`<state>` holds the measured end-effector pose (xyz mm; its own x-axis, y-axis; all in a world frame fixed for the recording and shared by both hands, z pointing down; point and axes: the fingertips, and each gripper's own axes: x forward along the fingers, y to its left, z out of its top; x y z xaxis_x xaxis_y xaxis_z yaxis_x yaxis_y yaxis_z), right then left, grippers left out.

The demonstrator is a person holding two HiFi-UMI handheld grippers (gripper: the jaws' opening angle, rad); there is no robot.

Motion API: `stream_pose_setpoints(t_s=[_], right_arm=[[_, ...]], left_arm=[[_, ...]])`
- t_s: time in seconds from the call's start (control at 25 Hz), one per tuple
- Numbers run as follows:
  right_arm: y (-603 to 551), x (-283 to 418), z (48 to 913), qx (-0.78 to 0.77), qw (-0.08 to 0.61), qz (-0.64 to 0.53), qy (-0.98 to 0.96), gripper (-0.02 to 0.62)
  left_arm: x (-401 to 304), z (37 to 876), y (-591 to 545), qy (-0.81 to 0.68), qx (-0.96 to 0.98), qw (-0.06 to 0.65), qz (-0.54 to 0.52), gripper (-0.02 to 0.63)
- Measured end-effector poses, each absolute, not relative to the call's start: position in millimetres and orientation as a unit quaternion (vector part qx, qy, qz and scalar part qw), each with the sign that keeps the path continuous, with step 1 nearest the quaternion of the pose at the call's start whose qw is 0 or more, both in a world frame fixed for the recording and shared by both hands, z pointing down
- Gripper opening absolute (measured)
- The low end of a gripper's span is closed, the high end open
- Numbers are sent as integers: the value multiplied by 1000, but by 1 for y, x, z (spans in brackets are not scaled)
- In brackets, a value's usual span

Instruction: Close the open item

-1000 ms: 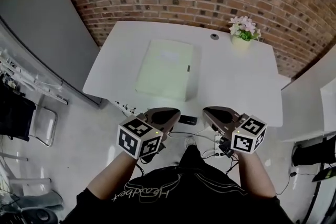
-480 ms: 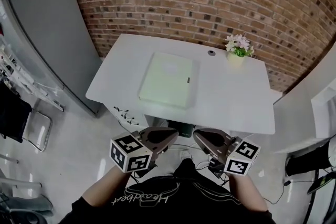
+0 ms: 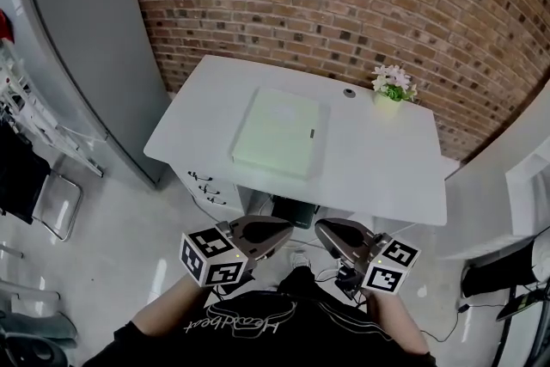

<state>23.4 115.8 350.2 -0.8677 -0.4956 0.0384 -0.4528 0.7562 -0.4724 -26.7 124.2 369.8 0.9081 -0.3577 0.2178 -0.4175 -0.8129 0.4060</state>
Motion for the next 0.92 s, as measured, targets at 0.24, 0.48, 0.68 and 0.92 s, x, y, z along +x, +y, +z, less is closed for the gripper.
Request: stream_pose_setpoints(t_s=[0.24,0.48,0.68,0.92], right_arm=[[121,19,357,-251,38,-252,934,2],[122,16,366,-252,37,-264,930,2],[120,15,372,-252,37,-273,928,2],[119,11,374,-252,34,-275,927,2]], left_arm=[[-29,367,126,-208,950,225,64,2],[-33,374,125,-217,948,223,70,2],[-36,386,120,-226,942,233,86,2],[-40,385,118,-228,942,232,86,2]])
